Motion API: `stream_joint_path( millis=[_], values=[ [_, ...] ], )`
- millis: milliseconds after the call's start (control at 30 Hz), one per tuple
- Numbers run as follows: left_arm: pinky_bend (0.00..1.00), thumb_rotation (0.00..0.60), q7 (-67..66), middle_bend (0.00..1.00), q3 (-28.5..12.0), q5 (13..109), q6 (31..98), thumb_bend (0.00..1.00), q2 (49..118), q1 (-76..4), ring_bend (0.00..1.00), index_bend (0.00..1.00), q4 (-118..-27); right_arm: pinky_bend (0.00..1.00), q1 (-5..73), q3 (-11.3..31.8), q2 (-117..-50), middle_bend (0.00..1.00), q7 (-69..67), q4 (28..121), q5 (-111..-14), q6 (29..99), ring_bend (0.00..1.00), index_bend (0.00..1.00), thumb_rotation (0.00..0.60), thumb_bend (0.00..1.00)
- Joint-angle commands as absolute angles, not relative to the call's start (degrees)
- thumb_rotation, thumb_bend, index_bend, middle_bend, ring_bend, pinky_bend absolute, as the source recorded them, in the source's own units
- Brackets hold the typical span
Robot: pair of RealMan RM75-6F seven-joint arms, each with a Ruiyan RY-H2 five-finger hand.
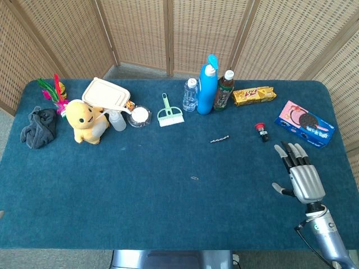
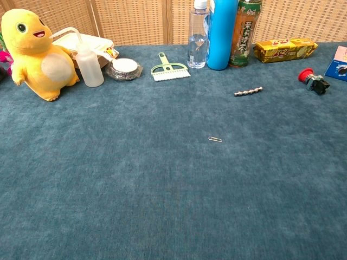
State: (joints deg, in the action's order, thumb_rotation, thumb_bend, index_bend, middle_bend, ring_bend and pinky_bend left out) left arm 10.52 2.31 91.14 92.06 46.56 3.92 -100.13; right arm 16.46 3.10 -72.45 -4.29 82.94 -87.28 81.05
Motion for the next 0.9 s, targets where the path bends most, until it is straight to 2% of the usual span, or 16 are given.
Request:
stream_joint_path(
  millis=[33,267,367,467,633,733,900],
  values=[
    [0.05,0.6,10.5,0.0,2.3,91.2,92.0,0.36,46.5,3.9,0.0,0.0,-100.2,0.0,16.3,3.3,-72.7,0.0,-4.7,82.6,-87.6,81.2,0.0,0.0,0.6,0.0],
    [0.05,0.6,10.8,0.0,2.3,91.0,92.4,0.36,46.4,4.2,0.0,0.0,-100.3,0.0,16.8,2.8,-72.0,0.0,-6.4,83.8,-88.8,79.9,0.0,0.0,0.6,0.0],
    [0.05,0.6,11.2,0.0,2.2,90.7,92.5,0.36,46.2,4.2,0.0,0.0,-100.3,0.0,18.5,1.8,-71.1,0.0,-7.8,84.7,-89.8,76.0,0.0,0.01,0.6,0.0],
    [0.05,0.6,11.5,0.0,2.0,90.4,92.1,0.36,46.2,3.9,0.0,0.0,-100.3,0.0,21.1,1.8,-70.6,0.0,-8.4,86.0,-90.2,71.7,0.0,0.08,0.6,0.01],
    [0.05,0.6,11.5,0.0,1.9,89.5,90.8,0.36,46.2,3.4,0.0,0.0,-100.2,0.0,26.3,4.3,-72.1,0.0,-7.1,87.4,-87.9,64.3,0.0,0.2,0.6,0.11],
    [0.05,0.6,11.8,0.0,1.7,89.1,90.9,0.36,46.1,3.4,0.0,0.0,-100.2,0.0,29.1,5.9,-73.4,0.0,-6.5,87.7,-85.7,60.3,0.0,0.25,0.6,0.17],
    [0.05,0.6,12.3,0.0,1.4,88.1,90.6,0.36,46.0,3.4,0.0,0.0,-100.0,0.0,33.1,8.5,-75.7,0.0,-4.4,87.4,-82.1,55.2,0.0,0.28,0.6,0.21]
  ],
)
